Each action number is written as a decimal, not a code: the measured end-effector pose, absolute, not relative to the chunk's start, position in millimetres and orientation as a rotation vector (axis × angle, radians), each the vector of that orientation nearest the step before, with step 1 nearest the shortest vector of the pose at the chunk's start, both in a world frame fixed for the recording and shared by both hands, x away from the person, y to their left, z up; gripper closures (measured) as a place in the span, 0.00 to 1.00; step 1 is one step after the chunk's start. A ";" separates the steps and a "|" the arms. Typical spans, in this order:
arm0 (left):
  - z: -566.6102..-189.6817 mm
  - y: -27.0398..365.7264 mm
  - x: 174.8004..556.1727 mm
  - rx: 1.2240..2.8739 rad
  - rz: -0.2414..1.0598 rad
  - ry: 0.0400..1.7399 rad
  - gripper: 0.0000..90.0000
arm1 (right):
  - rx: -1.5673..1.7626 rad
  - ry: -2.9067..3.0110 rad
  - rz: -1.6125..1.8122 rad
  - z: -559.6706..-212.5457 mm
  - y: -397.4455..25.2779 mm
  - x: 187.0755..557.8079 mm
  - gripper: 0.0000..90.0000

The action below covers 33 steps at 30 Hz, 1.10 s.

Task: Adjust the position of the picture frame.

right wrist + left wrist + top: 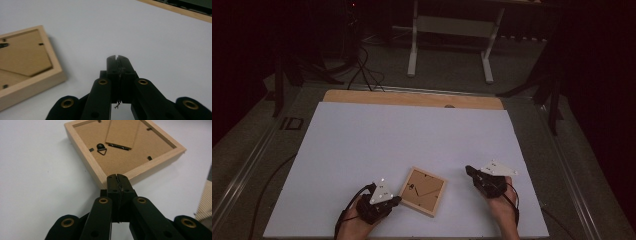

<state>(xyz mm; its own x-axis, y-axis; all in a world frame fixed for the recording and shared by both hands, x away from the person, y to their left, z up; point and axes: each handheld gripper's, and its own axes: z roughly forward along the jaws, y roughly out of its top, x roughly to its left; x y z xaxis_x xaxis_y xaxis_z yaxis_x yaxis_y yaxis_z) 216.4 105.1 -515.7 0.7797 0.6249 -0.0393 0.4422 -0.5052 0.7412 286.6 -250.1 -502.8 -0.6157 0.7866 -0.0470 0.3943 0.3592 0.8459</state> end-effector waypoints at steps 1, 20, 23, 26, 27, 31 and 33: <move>-516.0 104.3 217.8 2.182 0.301 0.795 1.00 | 1.023 2.182 1.172 -503.0 -248.6 286.4 0.99; -517.2 95.0 224.4 2.181 0.349 0.811 1.00 | 0.957 2.341 1.126 -516.0 -215.3 283.4 1.00; -517.7 93.8 223.0 2.194 0.356 0.804 1.00 | 0.952 2.357 1.117 -517.5 -213.7 283.3 1.00; -519.0 91.4 221.0 2.204 0.356 0.795 1.00 | 0.948 2.366 1.112 -518.8 -211.9 283.2 1.00; -519.3 90.4 220.1 2.210 0.359 0.791 1.00 | 0.947 2.371 1.109 -518.9 -211.6 283.2 1.00; -520.1 88.8 218.5 2.221 0.361 0.782 1.00 | 0.951 2.373 1.112 -519.1 -212.1 283.6 1.00; -520.3 88.7 218.2 2.225 0.359 0.782 1.00 | 0.954 2.375 1.109 -519.3 -211.9 283.6 1.00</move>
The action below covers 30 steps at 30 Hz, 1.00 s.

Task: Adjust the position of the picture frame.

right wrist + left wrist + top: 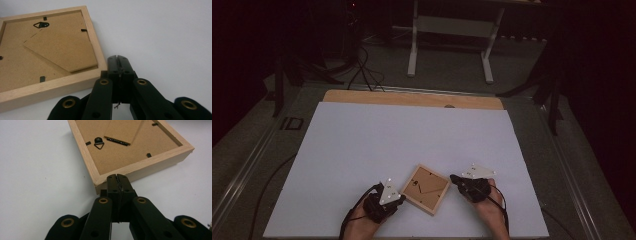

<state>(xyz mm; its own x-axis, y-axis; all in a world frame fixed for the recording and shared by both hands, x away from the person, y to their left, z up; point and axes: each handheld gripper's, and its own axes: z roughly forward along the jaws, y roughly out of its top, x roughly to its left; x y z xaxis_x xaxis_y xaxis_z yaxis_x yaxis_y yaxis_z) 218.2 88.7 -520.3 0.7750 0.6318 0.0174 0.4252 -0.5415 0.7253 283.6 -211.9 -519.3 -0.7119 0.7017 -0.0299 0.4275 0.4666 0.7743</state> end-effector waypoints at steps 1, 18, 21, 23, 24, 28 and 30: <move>-520.3 88.7 218.2 2.225 0.359 0.782 1.00 | 0.954 2.375 1.109 -519.3 -211.9 283.6 1.00; -525.0 82.9 223.1 2.262 0.363 0.802 1.00 | 0.958 2.387 1.110 -519.8 -212.1 284.0 1.00; -525.0 81.1 226.3 2.263 0.366 0.809 1.00 | 0.959 2.389 1.113 -519.8 -211.9 283.9 1.00; -524.7 79.9 229.4 2.264 0.370 0.816 1.00 | 0.958 2.391 1.114 -519.7 -211.5 283.7 1.00; -524.7 79.6 231.1 2.261 0.372 0.822 1.00 | 0.957 2.393 1.114 -519.7 -211.3 283.5 1.00; -524.6 81.3 238.3 2.245 0.371 0.858 1.00 | 0.956 2.400 1.119 -519.6 -210.3 282.8 1.00; -524.6 82.4 241.3 2.236 0.371 0.875 1.00 | 0.951 2.405 1.120 -519.6 -210.0 282.6 1.00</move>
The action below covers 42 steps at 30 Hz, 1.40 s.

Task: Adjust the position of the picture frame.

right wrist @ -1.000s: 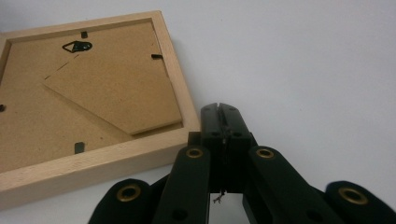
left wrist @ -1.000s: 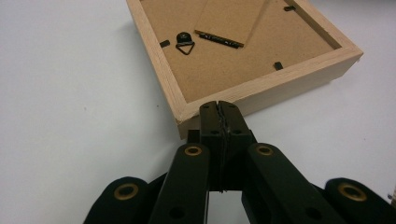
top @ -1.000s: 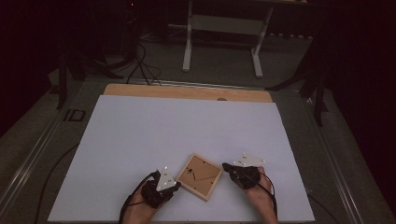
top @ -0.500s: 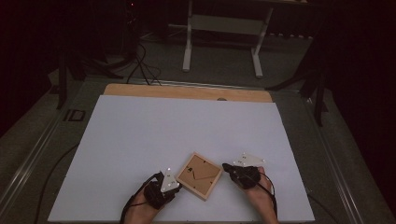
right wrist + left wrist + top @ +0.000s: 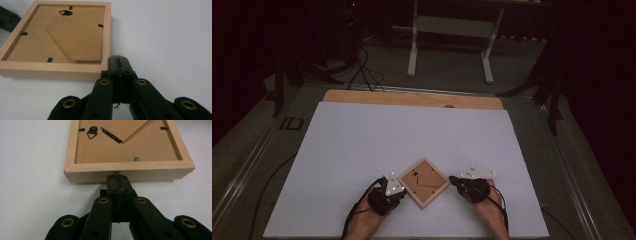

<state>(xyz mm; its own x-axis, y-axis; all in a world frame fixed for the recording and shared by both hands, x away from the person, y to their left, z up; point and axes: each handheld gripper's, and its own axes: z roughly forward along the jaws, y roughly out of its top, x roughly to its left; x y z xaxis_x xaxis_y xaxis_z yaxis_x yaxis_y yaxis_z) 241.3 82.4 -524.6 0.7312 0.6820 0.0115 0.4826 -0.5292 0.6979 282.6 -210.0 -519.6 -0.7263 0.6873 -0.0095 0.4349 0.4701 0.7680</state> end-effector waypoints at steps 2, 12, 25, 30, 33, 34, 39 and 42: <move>-524.5 83.3 243.2 2.236 0.374 0.882 1.00 | 0.952 2.407 1.122 -519.6 -209.7 282.4 1.00; -525.3 91.9 259.2 2.191 0.387 0.960 1.00 | 0.918 2.428 1.129 -519.9 -200.6 279.0 1.00; -526.1 94.1 280.9 2.172 0.427 0.994 1.00 | 0.884 2.452 1.127 -520.8 -190.0 275.8 1.00; -526.1 96.3 286.2 2.173 0.427 0.999 1.00 | 0.870 2.460 1.131 -521.0 -186.7 274.7 1.00; -526.5 98.7 288.2 2.158 0.409 1.013 1.00 | 0.865 2.465 1.131 -520.9 -184.8 273.8 1.00; -526.2 99.2 287.6 2.154 0.406 1.015 1.00 | 0.860 2.467 1.134 -521.0 -184.3 273.9 1.00; -518.3 100.3 275.5 2.155 0.391 0.977 1.00 | 0.849 2.474 1.139 -521.0 -182.2 273.5 1.00; -512.0 101.2 262.6 2.153 0.380 0.936 1.00 | 0.839 2.482 1.138 -520.3 -181.3 272.2 1.00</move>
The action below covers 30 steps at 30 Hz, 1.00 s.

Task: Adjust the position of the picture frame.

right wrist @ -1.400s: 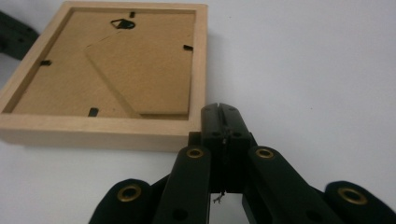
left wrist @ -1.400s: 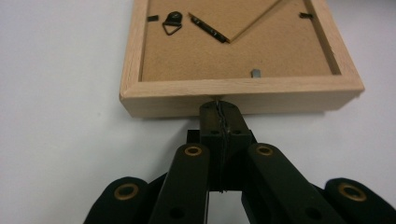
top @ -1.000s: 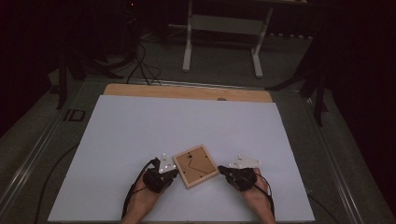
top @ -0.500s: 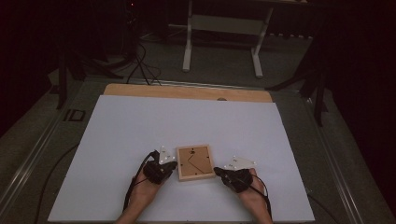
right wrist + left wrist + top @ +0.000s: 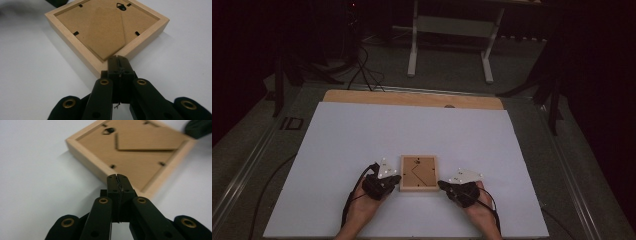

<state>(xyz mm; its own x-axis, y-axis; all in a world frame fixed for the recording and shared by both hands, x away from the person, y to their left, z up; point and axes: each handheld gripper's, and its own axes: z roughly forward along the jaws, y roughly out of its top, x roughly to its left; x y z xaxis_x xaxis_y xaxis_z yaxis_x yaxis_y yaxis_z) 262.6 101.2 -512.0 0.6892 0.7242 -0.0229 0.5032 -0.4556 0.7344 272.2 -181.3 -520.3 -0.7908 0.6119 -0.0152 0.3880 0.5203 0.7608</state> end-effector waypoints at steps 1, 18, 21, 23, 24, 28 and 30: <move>-509.6 101.3 258.6 2.150 0.379 0.922 1.00 | 0.832 2.483 1.139 -520.1 -181.2 271.9 1.00; -513.5 92.5 242.4 2.224 0.361 0.856 1.00 | 0.775 2.502 1.186 -516.3 -169.6 269.8 1.00; -516.7 89.7 241.4 2.240 0.355 0.850 1.00 | 0.841 2.444 1.224 -511.5 -177.8 281.8 1.00; -518.0 88.7 241.5 2.250 0.351 0.851 1.00 | 0.857 2.428 1.229 -509.9 -179.2 287.3 1.00; -519.2 88.2 241.6 2.250 0.349 0.854 1.00 | 0.862 2.418 1.226 -509.3 -178.9 289.2 1.00; -521.3 87.8 242.1 2.259 0.342 0.857 1.00 | 0.869 2.402 1.212 -506.7 -175.6 299.9 1.00; -522.8 87.4 242.4 2.265 0.339 0.856 1.00 | 0.885 2.388 1.213 -506.1 -173.2 306.9 1.00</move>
<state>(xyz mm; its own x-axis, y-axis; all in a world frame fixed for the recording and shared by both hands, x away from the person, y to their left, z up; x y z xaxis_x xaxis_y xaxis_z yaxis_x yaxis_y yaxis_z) 242.4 87.4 -522.8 0.7494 0.6622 0.0021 0.4843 -0.5501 0.6803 306.9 -173.2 -506.1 -0.7574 0.6529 -0.0037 0.3821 0.4478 0.8084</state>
